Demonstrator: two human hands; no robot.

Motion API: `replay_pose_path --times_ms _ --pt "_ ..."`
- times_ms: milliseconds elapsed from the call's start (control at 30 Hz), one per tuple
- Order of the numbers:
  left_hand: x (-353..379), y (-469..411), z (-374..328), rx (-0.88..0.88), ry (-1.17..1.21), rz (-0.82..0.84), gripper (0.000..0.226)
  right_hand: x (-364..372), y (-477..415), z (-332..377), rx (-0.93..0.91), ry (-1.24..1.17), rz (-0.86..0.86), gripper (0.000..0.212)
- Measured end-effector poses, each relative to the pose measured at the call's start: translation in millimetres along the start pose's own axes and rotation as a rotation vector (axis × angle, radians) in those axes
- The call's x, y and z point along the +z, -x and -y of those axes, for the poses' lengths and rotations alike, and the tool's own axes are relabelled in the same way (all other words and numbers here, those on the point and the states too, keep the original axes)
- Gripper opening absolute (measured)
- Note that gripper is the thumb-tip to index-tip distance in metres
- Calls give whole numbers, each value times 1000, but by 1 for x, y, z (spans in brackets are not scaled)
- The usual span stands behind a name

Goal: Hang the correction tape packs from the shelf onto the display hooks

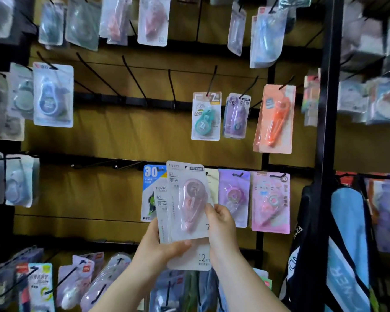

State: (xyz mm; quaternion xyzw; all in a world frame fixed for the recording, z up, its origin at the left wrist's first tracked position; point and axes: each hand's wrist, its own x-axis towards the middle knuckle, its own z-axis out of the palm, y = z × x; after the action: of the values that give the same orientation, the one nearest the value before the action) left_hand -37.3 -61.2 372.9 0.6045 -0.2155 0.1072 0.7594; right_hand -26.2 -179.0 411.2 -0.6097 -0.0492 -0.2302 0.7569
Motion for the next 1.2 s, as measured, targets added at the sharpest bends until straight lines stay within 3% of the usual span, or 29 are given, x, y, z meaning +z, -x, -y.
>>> replay_pose_path --times_ms 233,367,467,767,1100,1200 --pt "-4 -1 -14 40 -89 -43 69 -5 -9 21 -44 5 57 16" --pt "-11 -4 -31 75 -124 -69 58 -5 -16 40 -159 52 -8 19" --pt "-23 -6 -43 103 -130 -102 56 -7 -23 57 -247 111 -10 9" --pt "-79 -28 -77 206 -145 -198 58 42 -64 121 -490 301 6 3" --pt "-123 -50 -80 242 -137 -287 67 89 -99 162 -597 354 -82 4" --pt "-124 -51 -79 230 -144 -266 59 91 -103 162 -596 401 -107 4"
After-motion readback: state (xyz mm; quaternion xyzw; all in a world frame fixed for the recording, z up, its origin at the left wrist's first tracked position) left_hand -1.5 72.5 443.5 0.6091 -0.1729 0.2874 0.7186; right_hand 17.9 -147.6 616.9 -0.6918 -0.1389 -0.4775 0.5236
